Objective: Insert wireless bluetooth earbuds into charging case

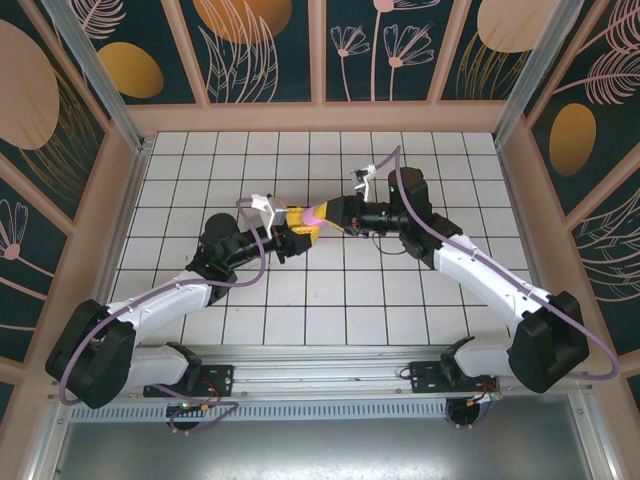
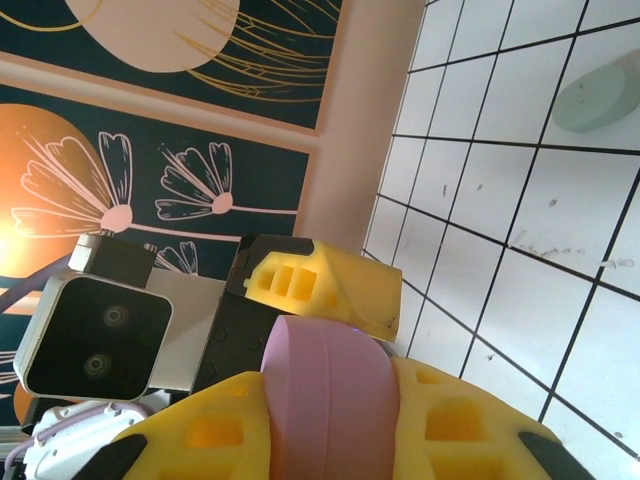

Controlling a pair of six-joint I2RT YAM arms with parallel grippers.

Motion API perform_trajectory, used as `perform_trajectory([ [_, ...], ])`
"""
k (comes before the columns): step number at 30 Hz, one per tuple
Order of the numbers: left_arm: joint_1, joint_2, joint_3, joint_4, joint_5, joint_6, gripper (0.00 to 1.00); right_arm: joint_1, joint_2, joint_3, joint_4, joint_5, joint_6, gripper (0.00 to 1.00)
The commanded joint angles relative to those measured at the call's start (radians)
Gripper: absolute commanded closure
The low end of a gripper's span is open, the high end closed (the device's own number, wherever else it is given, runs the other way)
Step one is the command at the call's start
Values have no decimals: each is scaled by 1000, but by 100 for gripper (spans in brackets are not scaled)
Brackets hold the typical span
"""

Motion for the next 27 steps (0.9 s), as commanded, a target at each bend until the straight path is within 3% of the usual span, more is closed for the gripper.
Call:
perform_trajectory([
  [1,-7,-11,17,4,-33,27,54,9,26,-23,62,-48,15,90],
  [11,-9,-100,-40,-89,-190,97,23,-73,68,-3,66,-1,14,96],
  [16,-8,-195,-81,-211,-341,146,9,-125,137,37,21,25,-40,96],
  [22,-8,-309,-95,-431,-585,185,1,-132,309,124,-12,28,-94,96],
  [27,-9,-384,-139,-530,-746,146,2,-103,491,201,10,30,-116,96],
])
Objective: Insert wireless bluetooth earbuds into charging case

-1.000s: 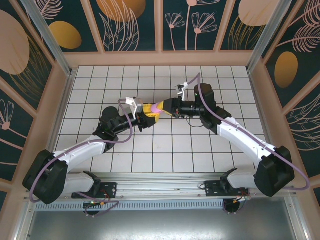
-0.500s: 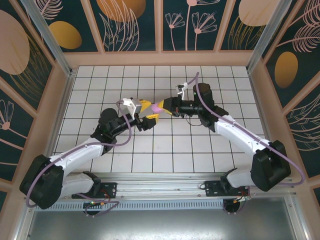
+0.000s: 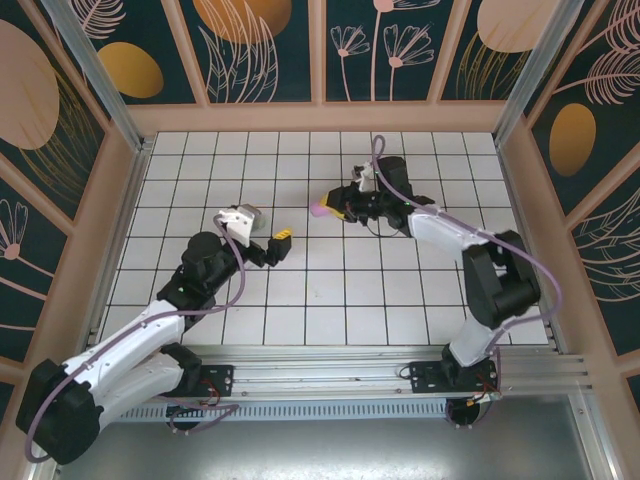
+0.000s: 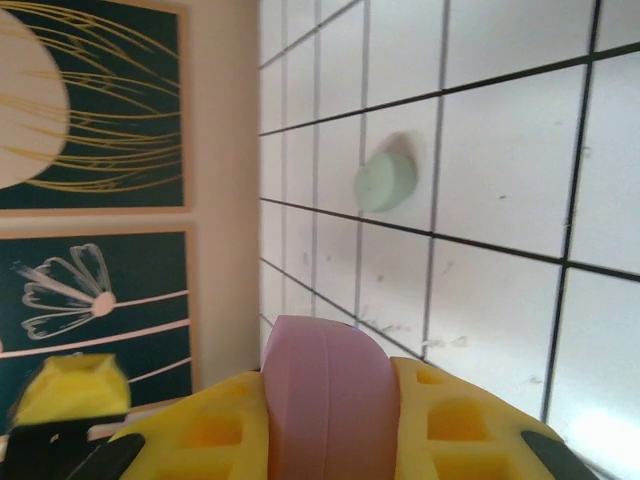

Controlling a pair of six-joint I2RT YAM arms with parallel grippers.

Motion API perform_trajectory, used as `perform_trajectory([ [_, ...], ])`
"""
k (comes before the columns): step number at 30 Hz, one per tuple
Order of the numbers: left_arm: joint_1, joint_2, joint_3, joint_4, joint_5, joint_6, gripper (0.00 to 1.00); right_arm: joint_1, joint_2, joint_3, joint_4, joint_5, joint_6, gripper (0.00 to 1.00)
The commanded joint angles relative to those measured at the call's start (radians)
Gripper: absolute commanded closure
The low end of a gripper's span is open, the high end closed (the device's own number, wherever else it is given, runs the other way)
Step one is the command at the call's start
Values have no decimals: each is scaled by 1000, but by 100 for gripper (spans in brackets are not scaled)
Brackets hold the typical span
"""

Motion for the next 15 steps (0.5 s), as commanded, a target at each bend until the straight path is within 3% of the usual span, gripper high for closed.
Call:
perform_trajectory([
  [1,-4,-34,-39,-115,-171,-21,1,28,109,81,7,3,-56,96],
  [10,-2,-37,-116,-127,-232,-139,1,83,358,226,18,27,-59,96],
  [15,0,-29,-151,-105,-235,-167,1,57,360,192,-29,85,-105,97],
])
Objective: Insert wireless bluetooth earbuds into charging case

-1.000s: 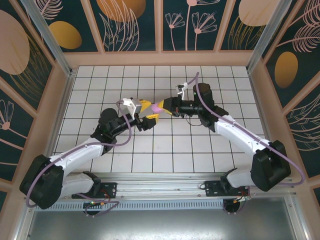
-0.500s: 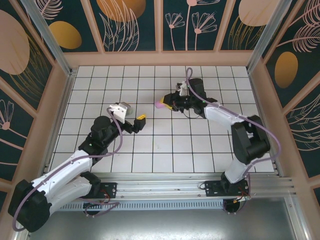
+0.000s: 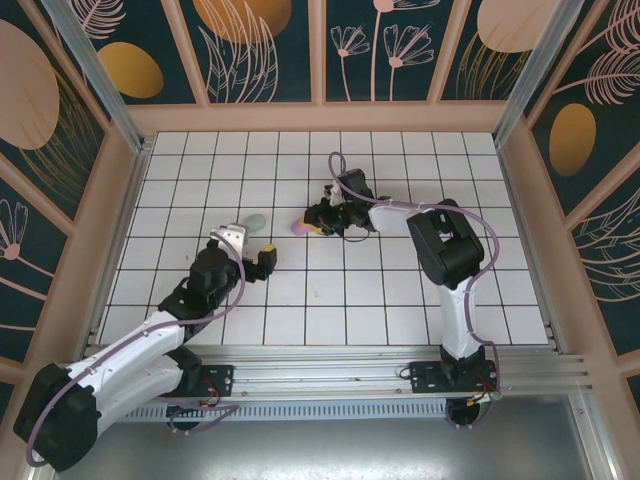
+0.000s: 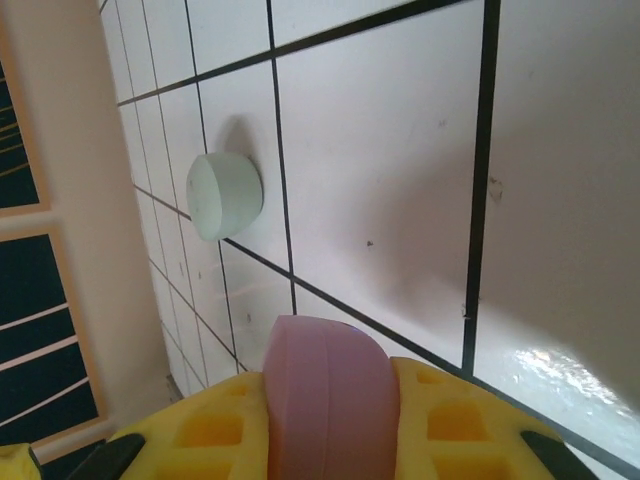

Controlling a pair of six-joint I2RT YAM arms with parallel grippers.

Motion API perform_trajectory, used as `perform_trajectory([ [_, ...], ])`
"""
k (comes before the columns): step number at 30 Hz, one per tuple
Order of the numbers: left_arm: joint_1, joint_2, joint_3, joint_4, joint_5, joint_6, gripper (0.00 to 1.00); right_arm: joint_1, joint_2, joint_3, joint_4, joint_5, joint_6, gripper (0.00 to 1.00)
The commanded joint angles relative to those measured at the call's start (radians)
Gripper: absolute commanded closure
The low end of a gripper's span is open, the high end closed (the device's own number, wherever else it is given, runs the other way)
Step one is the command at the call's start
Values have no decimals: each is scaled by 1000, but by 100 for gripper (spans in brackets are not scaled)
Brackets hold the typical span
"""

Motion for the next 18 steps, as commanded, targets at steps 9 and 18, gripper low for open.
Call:
perform_trajectory([
  [9,-2,49,-32,96,-15,-50,2,-86,-34,-84,-33,108,-107,96],
  [18,-3,59,-23,90,-18,-30,1,-87,-52,-48,-143,226,-176,72],
])
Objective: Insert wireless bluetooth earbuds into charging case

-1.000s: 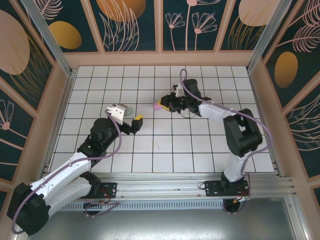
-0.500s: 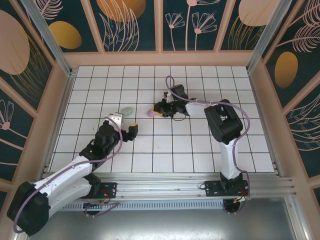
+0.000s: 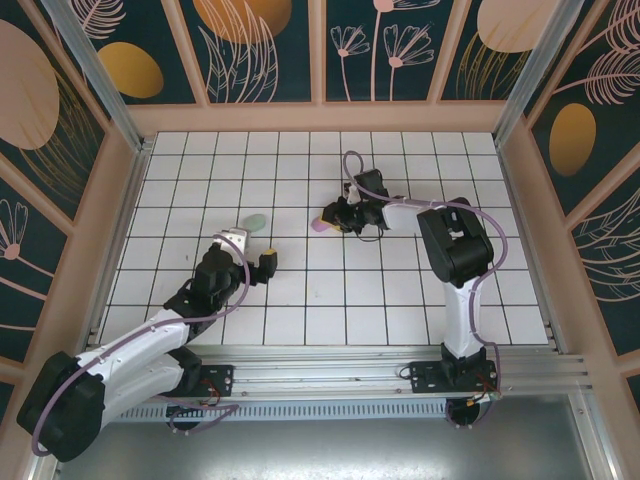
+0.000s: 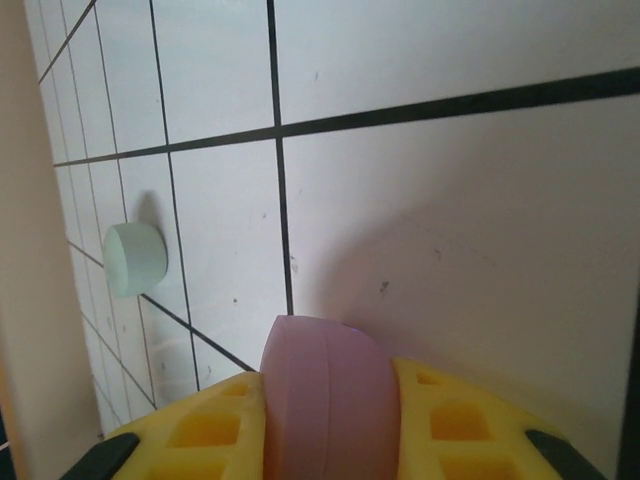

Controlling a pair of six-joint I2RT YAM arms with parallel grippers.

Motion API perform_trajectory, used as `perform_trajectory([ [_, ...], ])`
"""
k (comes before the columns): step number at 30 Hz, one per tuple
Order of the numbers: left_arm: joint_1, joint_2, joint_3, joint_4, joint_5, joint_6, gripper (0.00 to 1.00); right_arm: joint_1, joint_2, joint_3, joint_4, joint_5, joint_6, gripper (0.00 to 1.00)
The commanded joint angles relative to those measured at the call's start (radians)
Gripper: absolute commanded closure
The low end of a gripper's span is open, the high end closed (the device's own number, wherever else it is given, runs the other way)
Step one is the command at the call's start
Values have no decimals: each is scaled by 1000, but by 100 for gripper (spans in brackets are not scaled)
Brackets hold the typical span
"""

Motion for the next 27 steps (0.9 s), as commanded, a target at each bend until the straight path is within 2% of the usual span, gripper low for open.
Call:
perform_trajectory([
  [1,-2,-7,9,38,-14,3,1,-3,-33,8,-121,123,-61,70],
  [7,-2,-23,20,22,-27,15,1,-15,-79,40,-204,181,-99,56],
  [13,-1,-44,37,8,-55,32,1,-21,-151,102,-311,220,-152,47],
  [20,3,-9,121,-34,-103,82,1,-31,-304,125,-430,354,-247,39],
  [23,40,23,211,-84,-127,90,1,-34,-390,131,-498,470,-320,35],
  [27,167,83,306,-63,-23,82,1,-40,-528,78,-513,638,-410,29],
])
